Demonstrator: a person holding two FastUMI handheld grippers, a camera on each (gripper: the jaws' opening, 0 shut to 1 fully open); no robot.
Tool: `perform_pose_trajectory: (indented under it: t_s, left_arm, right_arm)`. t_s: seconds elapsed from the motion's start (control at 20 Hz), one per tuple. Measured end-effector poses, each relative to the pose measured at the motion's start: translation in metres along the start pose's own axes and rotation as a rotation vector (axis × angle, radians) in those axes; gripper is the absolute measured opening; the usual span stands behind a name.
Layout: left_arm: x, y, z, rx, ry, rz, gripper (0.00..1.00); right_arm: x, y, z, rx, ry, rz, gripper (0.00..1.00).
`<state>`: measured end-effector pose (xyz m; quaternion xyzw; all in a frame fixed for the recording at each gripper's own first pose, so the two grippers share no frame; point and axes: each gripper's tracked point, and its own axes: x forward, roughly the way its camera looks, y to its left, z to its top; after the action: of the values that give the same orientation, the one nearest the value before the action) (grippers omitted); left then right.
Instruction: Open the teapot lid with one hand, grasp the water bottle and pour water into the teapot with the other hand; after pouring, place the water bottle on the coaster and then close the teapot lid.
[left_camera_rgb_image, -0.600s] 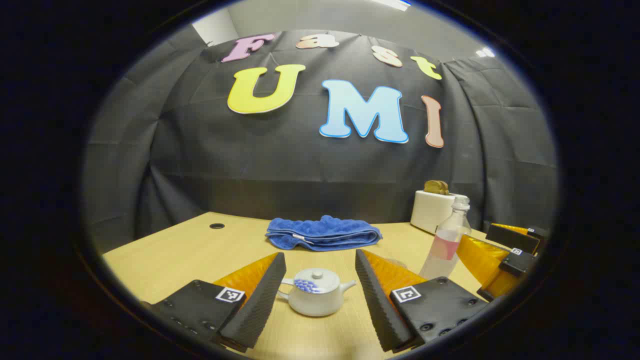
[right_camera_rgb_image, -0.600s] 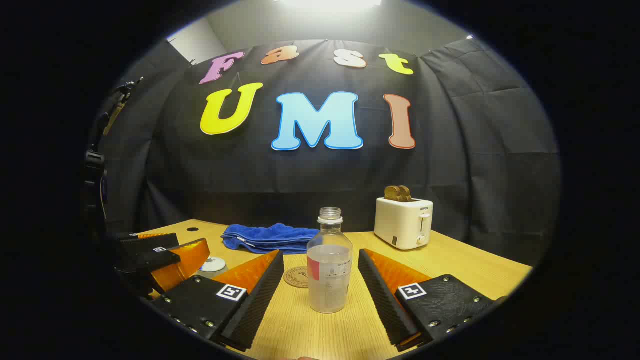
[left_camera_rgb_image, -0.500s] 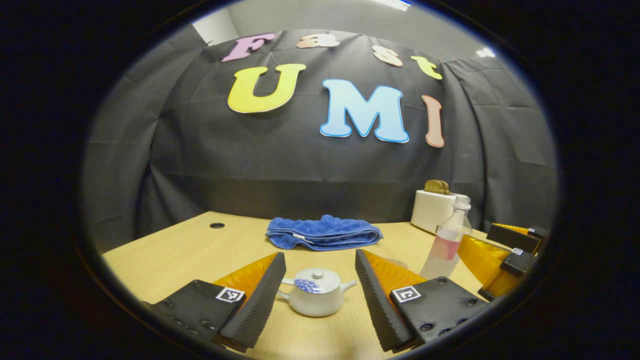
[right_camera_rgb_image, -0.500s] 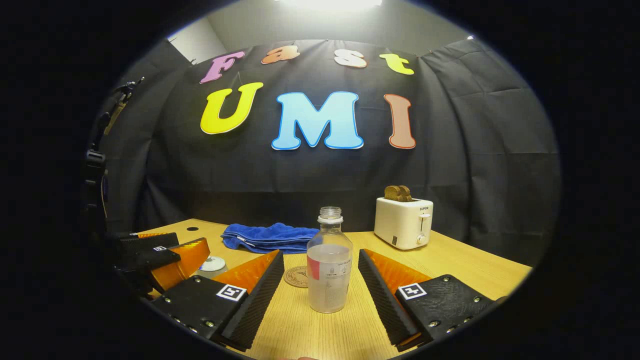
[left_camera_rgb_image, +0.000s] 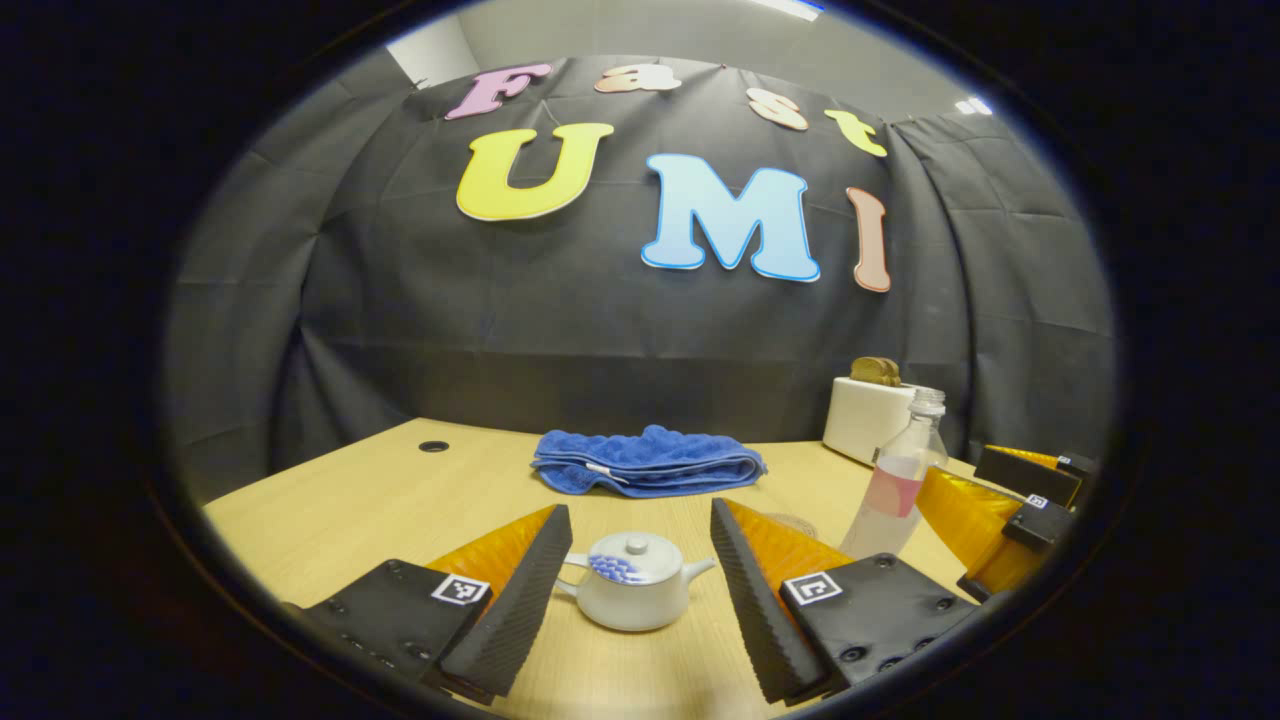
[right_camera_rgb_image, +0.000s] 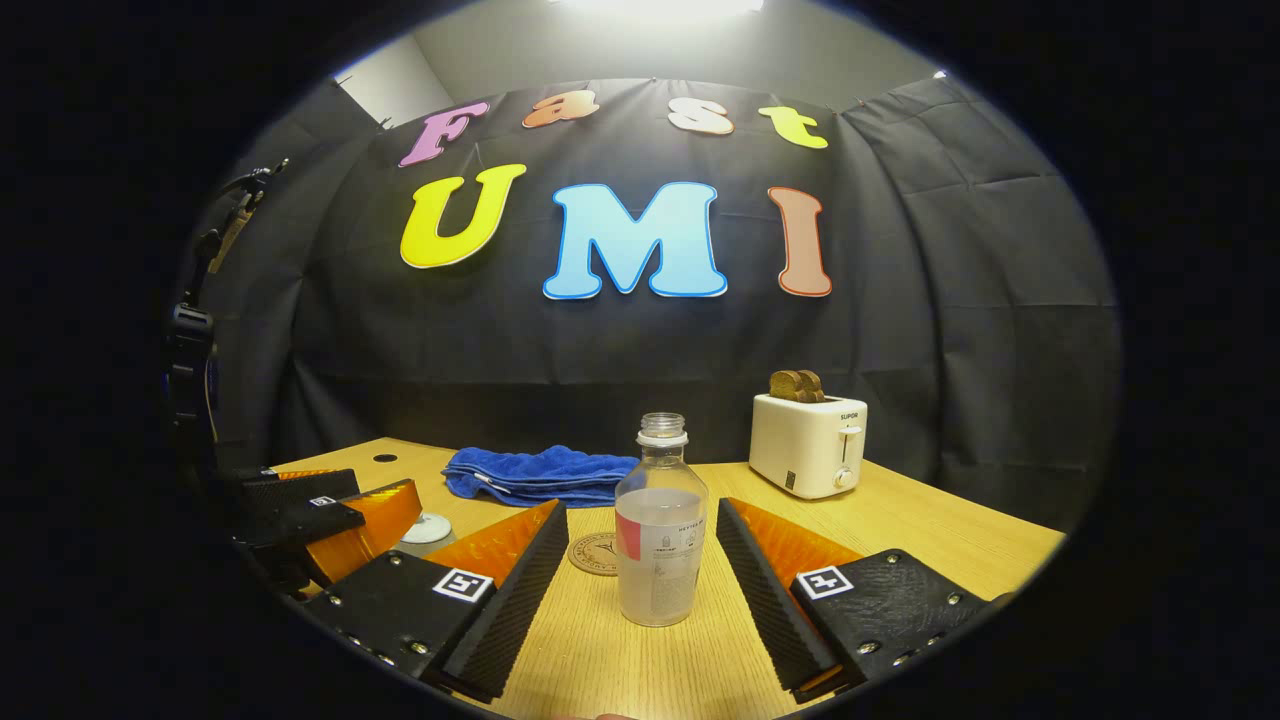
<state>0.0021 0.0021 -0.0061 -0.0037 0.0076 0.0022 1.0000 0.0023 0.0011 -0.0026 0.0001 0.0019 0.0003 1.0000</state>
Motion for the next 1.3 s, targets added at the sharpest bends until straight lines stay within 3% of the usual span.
perform_pose_trajectory:
  t_s: [0.5, 0.6, 0.9, 1.15, 1.3]
  left_arm:
    - [0.024, 0.001, -0.008, 0.001, 0.023, 0.001, 0.89]
    - [0.031, 0.003, -0.01, 0.005, 0.026, 0.008, 0.82]
    - [0.043, 0.001, -0.023, 0.026, 0.065, 0.002, 0.8]
    - [0.051, -0.002, -0.032, 0.036, 0.104, -0.008, 0.57]
    - [0.055, 0.0, -0.033, 0.062, 0.111, 0.007, 0.52]
  right_arm:
    - [-0.001, -0.005, -0.005, 0.008, 0.011, -0.013, 0.95]
    - [-0.002, -0.008, -0.007, 0.006, 0.016, -0.016, 0.95]
    - [-0.001, -0.017, -0.016, 0.023, 0.04, -0.03, 0.95]
    - [0.0, -0.024, -0.023, 0.025, 0.057, -0.044, 0.95]
    - [0.0, -0.03, -0.026, 0.028, 0.065, -0.055, 0.95]
